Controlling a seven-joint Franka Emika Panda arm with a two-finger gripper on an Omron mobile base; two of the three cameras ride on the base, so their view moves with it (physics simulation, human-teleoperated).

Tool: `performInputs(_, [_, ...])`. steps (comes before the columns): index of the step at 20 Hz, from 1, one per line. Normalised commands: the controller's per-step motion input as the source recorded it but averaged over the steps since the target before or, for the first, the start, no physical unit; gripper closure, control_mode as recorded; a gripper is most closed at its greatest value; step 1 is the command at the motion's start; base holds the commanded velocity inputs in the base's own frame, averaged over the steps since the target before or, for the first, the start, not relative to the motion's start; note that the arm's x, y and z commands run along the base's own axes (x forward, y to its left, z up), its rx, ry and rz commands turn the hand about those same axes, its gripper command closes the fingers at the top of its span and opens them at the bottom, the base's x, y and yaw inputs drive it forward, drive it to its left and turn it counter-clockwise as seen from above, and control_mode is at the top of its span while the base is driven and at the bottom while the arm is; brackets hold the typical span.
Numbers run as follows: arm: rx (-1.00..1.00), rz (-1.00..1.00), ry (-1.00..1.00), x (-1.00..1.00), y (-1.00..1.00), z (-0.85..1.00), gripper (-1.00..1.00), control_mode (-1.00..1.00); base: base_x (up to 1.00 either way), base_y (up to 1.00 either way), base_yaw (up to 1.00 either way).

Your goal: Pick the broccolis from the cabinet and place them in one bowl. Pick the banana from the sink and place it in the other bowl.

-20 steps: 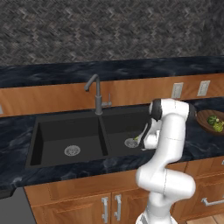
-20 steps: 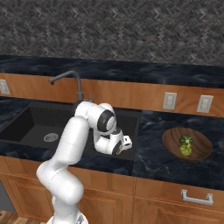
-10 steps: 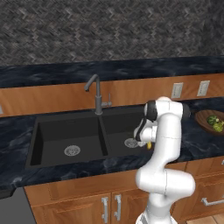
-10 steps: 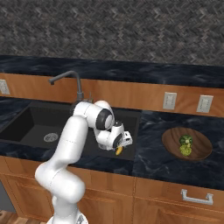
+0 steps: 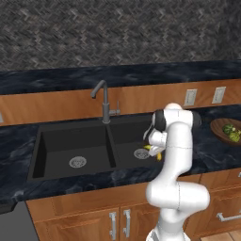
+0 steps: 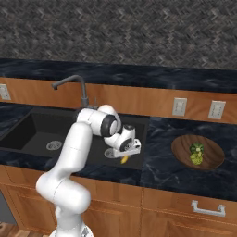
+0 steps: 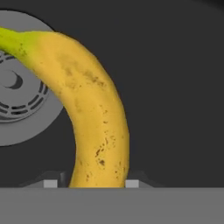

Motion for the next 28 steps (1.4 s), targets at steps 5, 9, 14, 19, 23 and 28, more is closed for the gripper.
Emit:
performInputs(5, [0.0,-0.08,0.0,-0.05,0.01,0.55,1.0,-1.0,0.0,0.0,0.0])
performInputs(9, [0.0,-0.17,-0.06,-0.07,0.08,0.88,1.0,-1.0,0.0,0.0,0.0])
performInputs(14, [0.01,-0.15,-0.05,-0.31,0.07,0.84,1.0,-1.0,0.0,0.0,0.0])
performInputs(19, [0.0,-0.08,-0.02,-0.45,0.08,0.85,1.0,-1.0,0.0,0.0,0.0])
performInputs(23, [0.0,-0.02,-0.04,-0.39,0.0,0.93,1.0,-1.0,0.0,0.0,0.0])
performInputs(28, [0.0,-0.04,-0.05,-0.25,0.06,0.98,1.0,-1.0,0.0,0.0,0.0])
